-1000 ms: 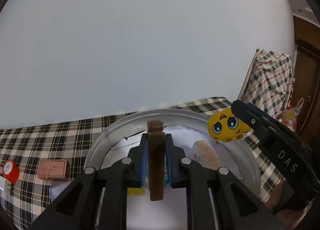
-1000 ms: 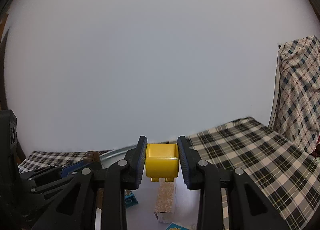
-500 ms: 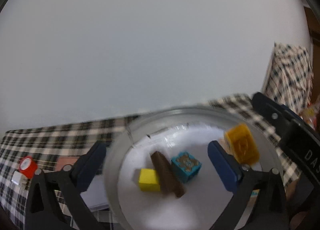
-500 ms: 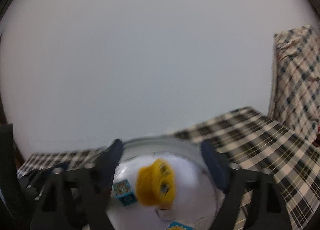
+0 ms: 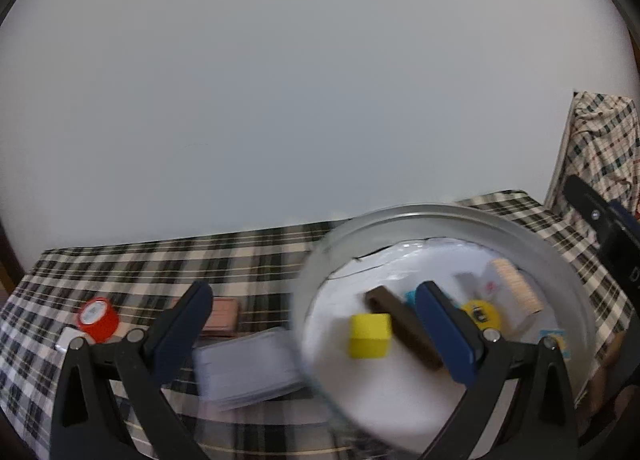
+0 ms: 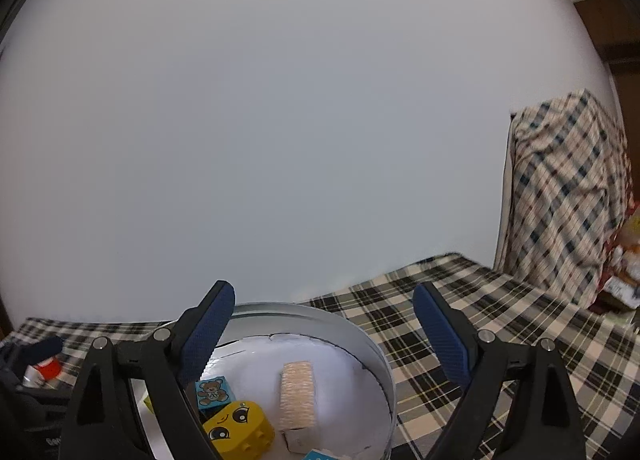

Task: Organize rigid objects
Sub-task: 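Withdraw both tools from the tin toward the clear box and copper plate, then grasp the clear plastic box with the right tool while the left tool grasps the copper plate, then carry the clear box and copper plate over the tin and release both inside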

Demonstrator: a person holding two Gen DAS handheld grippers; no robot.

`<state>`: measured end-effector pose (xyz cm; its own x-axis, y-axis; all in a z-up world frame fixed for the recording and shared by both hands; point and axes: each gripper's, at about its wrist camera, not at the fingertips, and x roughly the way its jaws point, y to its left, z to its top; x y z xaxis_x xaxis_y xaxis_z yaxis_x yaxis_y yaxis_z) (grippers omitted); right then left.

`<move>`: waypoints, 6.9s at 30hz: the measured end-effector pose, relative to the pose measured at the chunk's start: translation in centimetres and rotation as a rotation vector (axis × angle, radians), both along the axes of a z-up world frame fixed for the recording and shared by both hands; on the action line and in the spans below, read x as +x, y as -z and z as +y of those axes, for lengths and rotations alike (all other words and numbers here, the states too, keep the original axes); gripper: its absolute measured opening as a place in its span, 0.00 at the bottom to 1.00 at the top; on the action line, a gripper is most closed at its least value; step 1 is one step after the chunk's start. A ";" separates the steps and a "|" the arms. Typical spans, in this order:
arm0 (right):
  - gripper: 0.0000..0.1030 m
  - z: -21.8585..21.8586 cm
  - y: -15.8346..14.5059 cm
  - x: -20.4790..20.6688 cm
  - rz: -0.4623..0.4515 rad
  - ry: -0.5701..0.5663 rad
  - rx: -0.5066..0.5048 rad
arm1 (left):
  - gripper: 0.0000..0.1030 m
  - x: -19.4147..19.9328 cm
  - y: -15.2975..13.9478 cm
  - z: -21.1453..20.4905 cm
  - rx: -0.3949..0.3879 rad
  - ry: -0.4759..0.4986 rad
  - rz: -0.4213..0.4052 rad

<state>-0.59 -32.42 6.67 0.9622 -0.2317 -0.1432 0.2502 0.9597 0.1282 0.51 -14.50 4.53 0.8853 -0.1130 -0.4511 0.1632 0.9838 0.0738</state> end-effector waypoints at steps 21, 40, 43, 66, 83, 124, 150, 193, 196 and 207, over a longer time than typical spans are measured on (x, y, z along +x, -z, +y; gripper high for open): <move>0.90 9.1 1.1 -4.7 0.016 0.019 -0.089 | 0.99 0.0 1.5 10.3 0.028 -0.113 -0.009; 0.90 23.3 4.2 -0.3 0.307 -0.249 0.074 | 0.99 1.7 1.6 23.0 -0.031 -0.287 0.019; 0.90 24.2 5.1 1.6 0.371 -0.218 0.136 | 0.99 1.7 1.2 24.6 -0.040 -0.306 0.014; 0.87 27.5 9.4 14.4 0.750 0.218 0.169 | 0.99 1.7 -0.3 31.7 -0.156 -0.385 0.009; 0.82 25.0 6.0 4.8 0.579 -0.640 0.076 | 0.99 2.3 1.1 27.9 -0.145 -0.145 0.057; 0.82 16.5 0.2 3.1 0.189 -0.285 -0.054 | 0.75 7.2 3.2 12.8 -0.070 -0.112 0.212; 0.82 17.1 1.1 0.1 0.133 -0.248 -0.186 | 0.75 0.6 2.1 12.5 -0.062 -0.147 0.085; 0.82 8.7 0.3 -1.6 0.072 -0.130 -0.159 | 0.75 -3.8 -1.5 8.3 -0.044 -0.112 -0.078; 0.82 7.8 0.2 -1.5 0.068 -0.114 -0.153 | 0.75 -4.0 -2.0 7.9 -0.050 -0.105 -0.088; 0.82 5.5 -0.2 -1.4 0.054 -0.064 -0.148 | 0.75 -4.2 -3.9 5.1 -0.064 -0.043 -0.125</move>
<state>-2.02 -26.95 6.84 0.9674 -0.1930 -0.1641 0.1910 0.9812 -0.0279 -3.73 -9.36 8.40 0.9387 -0.0988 -0.3304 0.1144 0.9930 0.0279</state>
